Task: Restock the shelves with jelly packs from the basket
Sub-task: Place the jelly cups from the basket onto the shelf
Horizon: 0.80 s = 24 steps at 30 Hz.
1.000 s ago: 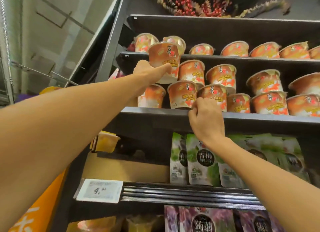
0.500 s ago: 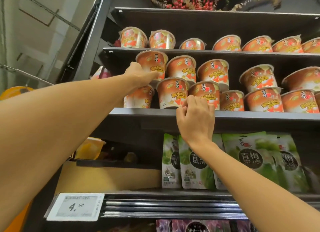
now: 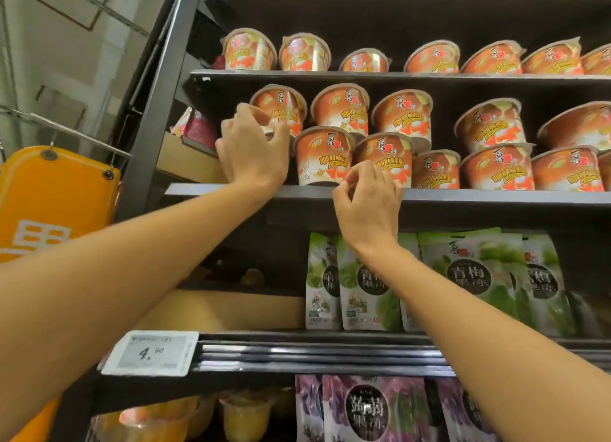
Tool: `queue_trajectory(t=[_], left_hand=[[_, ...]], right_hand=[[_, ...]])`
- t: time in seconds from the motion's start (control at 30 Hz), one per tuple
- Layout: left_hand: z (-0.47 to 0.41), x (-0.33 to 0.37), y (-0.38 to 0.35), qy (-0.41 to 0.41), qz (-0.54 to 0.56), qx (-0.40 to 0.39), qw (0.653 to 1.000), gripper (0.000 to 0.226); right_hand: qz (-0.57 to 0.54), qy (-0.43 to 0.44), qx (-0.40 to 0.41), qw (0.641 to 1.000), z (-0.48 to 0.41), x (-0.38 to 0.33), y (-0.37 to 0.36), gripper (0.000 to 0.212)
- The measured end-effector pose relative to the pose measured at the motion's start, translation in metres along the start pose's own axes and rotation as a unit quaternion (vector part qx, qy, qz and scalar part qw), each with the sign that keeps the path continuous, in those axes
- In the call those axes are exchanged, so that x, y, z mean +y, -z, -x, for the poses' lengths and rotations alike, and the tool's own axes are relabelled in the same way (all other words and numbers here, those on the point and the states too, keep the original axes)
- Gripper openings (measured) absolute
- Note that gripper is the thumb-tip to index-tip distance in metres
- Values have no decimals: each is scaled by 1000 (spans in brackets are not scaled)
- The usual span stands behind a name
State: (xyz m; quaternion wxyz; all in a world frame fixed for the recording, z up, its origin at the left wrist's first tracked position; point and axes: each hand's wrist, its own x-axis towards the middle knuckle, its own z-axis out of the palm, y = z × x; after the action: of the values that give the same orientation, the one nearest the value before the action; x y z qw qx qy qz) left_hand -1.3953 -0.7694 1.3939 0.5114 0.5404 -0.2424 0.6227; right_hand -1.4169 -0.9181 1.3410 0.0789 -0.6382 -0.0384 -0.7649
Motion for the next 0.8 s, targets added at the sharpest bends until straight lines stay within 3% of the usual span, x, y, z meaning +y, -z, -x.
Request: queue_trajectory(t=[0.13,0.33,0.6,0.8], left_hand=[[60,15,11,53,155,-75,984,12],[158,9,38,111,188,-163,962,5],[319,33,90,273,254,-226,900,17],[466,33,152,479,234,-286,796,22]], right_hand=[[-160,-60,-46,984,14,-2,36,5],[-302,-179,-30,936,88,-3,98,10],[-331,-320,-192,866,224,17,181,11],[-297,-462,-304,779,369,30,260,14]])
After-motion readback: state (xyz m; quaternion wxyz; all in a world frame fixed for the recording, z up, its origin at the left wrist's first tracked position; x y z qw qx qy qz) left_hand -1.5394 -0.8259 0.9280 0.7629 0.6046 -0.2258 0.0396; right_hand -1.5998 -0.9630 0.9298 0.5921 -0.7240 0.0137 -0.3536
